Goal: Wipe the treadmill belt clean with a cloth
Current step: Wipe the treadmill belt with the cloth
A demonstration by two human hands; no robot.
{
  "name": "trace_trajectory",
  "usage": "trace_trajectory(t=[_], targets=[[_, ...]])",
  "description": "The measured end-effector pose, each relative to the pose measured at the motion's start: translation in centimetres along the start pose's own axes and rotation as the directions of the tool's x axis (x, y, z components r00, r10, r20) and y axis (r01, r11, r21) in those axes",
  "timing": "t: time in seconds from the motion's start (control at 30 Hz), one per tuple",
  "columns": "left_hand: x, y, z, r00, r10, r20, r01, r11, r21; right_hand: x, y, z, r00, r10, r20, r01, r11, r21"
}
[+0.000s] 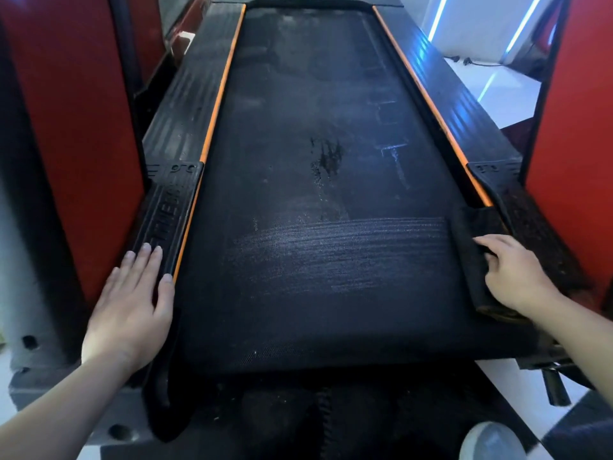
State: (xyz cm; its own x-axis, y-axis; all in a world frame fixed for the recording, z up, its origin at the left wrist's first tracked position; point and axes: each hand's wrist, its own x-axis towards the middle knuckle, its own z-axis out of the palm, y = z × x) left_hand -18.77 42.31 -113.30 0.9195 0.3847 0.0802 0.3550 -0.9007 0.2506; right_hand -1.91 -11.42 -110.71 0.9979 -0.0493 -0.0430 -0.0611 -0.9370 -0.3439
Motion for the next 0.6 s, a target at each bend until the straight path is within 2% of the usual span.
trace_trajectory(t=[0.13,0.23,0.43,0.6], targets=[[0.1,0.0,0.0,1.0,0.001,-0.004,-0.001,1.0,0.001,-0.9,-1.8,0.0,0.998,0.05,0.038,-0.05,0.999,0.011],[0.1,0.0,0.1,1.0,0.001,-0.005,-0.001,1.0,0.004,-1.3,-3.2,-0.1,0.991,0.108,0.083,-0.105,0.993,-0.05],[0.1,0.0,0.2,1.0,0.0,-0.009,0.0,1.0,0.005,-1.8,-7.2,1.6,0.997,0.073,0.022,-0.073,0.997,0.011],[0.1,0.0,0.1,1.0,0.002,-0.017,-0.002,1.0,0.005,-2.4,-13.2,3.9,0.997,-0.039,0.064,0.036,0.998,0.047]])
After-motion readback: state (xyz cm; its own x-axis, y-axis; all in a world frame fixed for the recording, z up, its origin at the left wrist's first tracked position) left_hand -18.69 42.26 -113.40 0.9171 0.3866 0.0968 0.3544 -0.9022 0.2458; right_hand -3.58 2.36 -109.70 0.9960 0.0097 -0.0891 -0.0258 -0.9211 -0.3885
